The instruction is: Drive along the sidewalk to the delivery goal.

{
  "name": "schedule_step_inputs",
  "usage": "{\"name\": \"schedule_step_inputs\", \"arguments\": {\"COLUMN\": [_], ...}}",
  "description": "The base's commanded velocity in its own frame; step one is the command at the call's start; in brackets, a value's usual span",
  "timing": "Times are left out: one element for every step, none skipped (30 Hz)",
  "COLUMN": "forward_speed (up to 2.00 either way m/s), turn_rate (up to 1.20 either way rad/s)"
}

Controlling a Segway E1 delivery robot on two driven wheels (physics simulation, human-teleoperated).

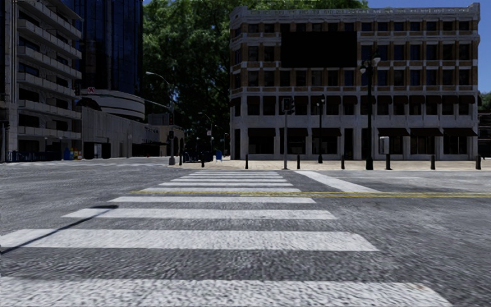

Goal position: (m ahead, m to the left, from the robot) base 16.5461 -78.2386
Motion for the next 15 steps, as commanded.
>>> {"name": "schedule_step_inputs", "arguments": {"forward_speed": [2.0,2.0,2.0,2.0,2.0,2.0,2.0,2.0,2.0,2.0,2.0,2.0,2.0,2.0,2.0], "turn_rate": [0.38,0.37,0.37,0.41,0.5,0.53,0.53,0.54,0.54,0.53,0.48,0.48,0.46,0.46,0.45]}}
